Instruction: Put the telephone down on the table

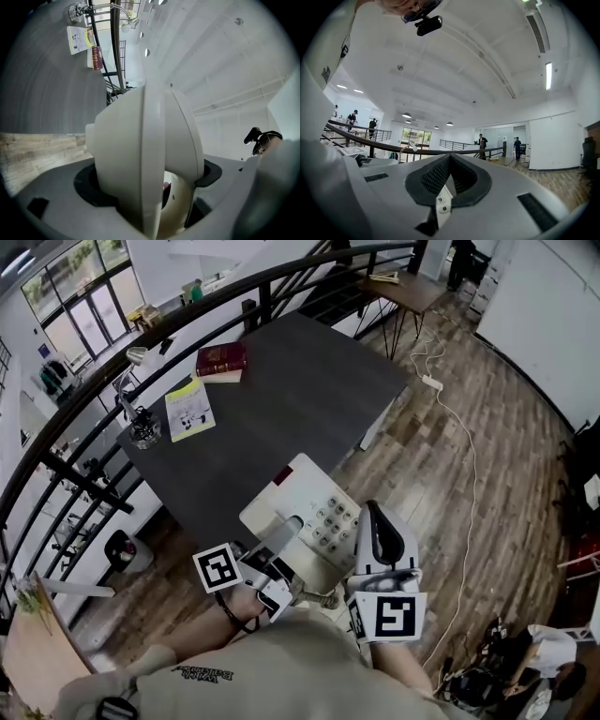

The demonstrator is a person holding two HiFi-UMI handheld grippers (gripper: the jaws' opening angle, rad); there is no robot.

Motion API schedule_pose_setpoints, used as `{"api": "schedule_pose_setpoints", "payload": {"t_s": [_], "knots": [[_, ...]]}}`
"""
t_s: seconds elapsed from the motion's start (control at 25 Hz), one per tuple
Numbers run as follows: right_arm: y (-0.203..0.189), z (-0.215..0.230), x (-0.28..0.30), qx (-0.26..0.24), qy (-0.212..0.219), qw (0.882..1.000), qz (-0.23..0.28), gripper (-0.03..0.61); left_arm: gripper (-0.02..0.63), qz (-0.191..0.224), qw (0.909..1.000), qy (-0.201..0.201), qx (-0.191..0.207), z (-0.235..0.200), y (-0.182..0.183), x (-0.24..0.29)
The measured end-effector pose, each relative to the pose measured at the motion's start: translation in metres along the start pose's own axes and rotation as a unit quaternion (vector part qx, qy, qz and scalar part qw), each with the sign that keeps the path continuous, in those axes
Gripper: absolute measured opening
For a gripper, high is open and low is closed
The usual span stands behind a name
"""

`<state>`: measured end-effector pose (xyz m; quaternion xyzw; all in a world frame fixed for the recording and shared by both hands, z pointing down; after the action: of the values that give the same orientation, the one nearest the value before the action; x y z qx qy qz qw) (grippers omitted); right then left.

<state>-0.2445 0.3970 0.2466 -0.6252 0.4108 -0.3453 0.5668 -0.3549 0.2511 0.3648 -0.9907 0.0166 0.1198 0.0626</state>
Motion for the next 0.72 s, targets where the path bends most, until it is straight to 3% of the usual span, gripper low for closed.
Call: {"api": "schedule_pose_setpoints", "payload": {"t_s": [0.2,0.4,0.72], "knots": [[-0.009,0.024,-0.015,-0.005,-0.008,1.000,0.005,0.003,0.457,0.014,0.9998,-0.008,-0.013,-0.006,-0.015,0.015],[-0.016,0.043,-0.020,0.008,-0.011,1.000,0.008,0.003,0.457,0.001,0.9999,-0.016,0.004,-0.009,-0.023,0.030],[-0.032,0.076,0.017,0.000,-0.013,1.000,0.015,0.003,0.457,-0.014,0.9992,-0.031,0.019,-0.036,-0.010,0.078]]}}
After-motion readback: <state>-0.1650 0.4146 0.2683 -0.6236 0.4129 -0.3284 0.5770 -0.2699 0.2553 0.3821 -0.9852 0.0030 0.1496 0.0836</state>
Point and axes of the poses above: the fingertips, and each gripper's own axes: x forward along the fingers, z to its right, y out of its top, the point moved 8 cm from there along -x, backward along the fingers, and after that the axes turned 1 degree about z, right-handed, at the moved point
